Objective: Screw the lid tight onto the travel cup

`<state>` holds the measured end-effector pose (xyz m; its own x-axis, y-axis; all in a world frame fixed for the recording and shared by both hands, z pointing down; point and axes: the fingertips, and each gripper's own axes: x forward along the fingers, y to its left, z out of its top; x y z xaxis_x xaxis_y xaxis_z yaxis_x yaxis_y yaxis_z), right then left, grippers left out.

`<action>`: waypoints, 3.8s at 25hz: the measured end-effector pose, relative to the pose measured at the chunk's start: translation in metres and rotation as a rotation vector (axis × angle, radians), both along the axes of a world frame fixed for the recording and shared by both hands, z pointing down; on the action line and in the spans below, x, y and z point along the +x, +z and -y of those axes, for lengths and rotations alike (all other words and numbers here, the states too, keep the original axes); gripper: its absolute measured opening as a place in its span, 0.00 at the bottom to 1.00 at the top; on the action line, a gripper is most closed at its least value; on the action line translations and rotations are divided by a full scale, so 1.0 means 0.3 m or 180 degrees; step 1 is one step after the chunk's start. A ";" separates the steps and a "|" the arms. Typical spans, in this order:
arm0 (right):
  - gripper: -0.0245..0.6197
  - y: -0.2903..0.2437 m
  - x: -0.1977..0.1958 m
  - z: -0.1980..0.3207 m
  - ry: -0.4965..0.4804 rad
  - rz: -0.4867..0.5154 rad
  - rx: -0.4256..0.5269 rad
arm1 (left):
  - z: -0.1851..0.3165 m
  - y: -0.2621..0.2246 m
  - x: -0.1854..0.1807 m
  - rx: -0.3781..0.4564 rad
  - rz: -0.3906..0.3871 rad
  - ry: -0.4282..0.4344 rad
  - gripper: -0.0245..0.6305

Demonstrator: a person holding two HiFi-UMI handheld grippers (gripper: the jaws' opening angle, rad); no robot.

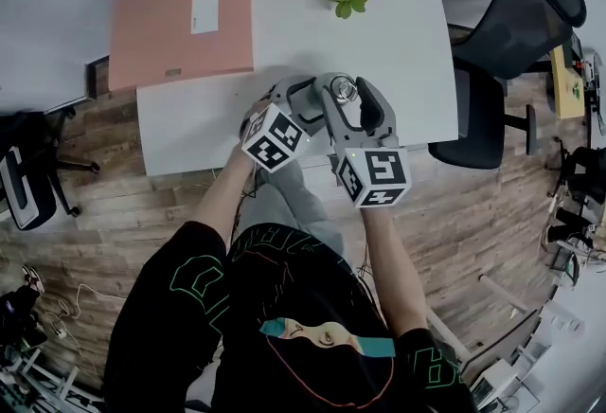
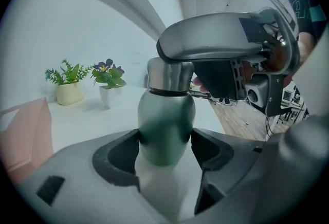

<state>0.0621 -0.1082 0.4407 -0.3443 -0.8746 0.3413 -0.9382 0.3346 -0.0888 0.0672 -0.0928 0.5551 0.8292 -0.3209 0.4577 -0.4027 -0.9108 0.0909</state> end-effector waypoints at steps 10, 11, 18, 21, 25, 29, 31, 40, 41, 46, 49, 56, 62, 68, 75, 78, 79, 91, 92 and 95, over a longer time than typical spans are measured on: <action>0.46 -0.036 -0.010 0.000 -0.0858 0.0046 0.0100 | -0.001 0.001 0.000 -0.0034 0.0000 0.0041 0.54; 0.46 -0.039 -0.012 -0.001 -0.0953 0.0014 0.0104 | -0.002 0.001 0.001 -0.0035 0.0000 0.0041 0.54; 0.46 -0.039 -0.068 -0.027 -0.1914 -0.0155 0.0033 | -0.003 0.002 0.002 -0.0035 0.0003 0.0038 0.54; 0.44 -0.036 -0.068 -0.026 -0.2146 -0.0201 -0.0010 | -0.004 0.003 0.000 -0.0044 0.0000 0.0038 0.54; 0.47 -0.034 -0.057 -0.013 -0.2282 -0.0170 -0.0076 | -0.001 0.004 0.003 -0.0031 0.0000 0.0047 0.54; 0.48 -0.009 -0.054 -0.001 -0.2346 -0.0203 -0.0161 | 0.002 0.004 0.002 -0.0027 0.0002 0.0047 0.54; 0.45 0.002 -0.058 -0.004 -0.2392 -0.0221 -0.0195 | 0.001 0.004 0.002 -0.0028 0.0004 0.0047 0.54; 0.42 0.013 -0.048 -0.005 -0.2136 -0.0261 -0.0179 | 0.000 0.005 0.003 -0.0025 0.0009 0.0044 0.54; 0.42 0.013 -0.047 -0.004 -0.2070 -0.0255 -0.0165 | 0.001 0.005 0.003 -0.0023 0.0010 0.0043 0.54; 0.42 0.017 -0.039 0.003 -0.1683 -0.0189 -0.0094 | 0.004 0.008 0.003 -0.0013 0.0017 0.0032 0.54; 0.42 0.016 -0.033 0.004 -0.1447 -0.0160 -0.0070 | 0.005 0.007 0.004 -0.0001 0.0023 0.0020 0.54; 0.42 0.016 -0.016 0.005 -0.0677 -0.0075 0.0019 | 0.004 0.009 0.004 0.0046 0.0050 -0.0004 0.54; 0.42 0.019 -0.005 0.006 -0.0162 -0.0049 0.0050 | 0.005 0.011 0.006 0.0066 0.0068 -0.0019 0.54; 0.44 0.032 -0.015 -0.001 -0.0274 -0.0183 -0.0015 | 0.004 0.012 0.005 0.0069 0.0079 -0.0021 0.54; 0.52 0.032 -0.029 -0.028 -0.0907 -0.0353 -0.0043 | 0.003 0.012 0.006 0.0080 0.0084 -0.0006 0.54; 0.52 0.018 -0.023 -0.023 -0.1125 -0.0364 -0.0036 | 0.003 0.012 0.006 0.0096 0.0089 -0.0003 0.54; 0.51 0.014 -0.023 -0.020 -0.1210 -0.0374 -0.0034 | 0.004 0.013 0.006 0.0098 0.0090 -0.0002 0.54; 0.50 0.023 -0.044 -0.036 -0.2215 -0.0689 -0.0140 | 0.000 0.014 0.008 0.0071 0.0084 0.0024 0.54; 0.50 0.033 -0.039 -0.034 -0.2247 -0.0720 -0.0173 | -0.002 0.013 0.008 0.0069 0.0082 0.0027 0.54; 0.47 0.039 -0.036 -0.024 -0.2319 -0.0673 -0.0247 | -0.004 0.010 0.006 0.0066 0.0082 0.0035 0.54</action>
<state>0.0514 -0.1009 0.4524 -0.7456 -0.4222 0.5155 -0.4823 0.8758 0.0197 0.0691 -0.0916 0.5580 0.8208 -0.3215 0.4722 -0.3946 -0.9168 0.0616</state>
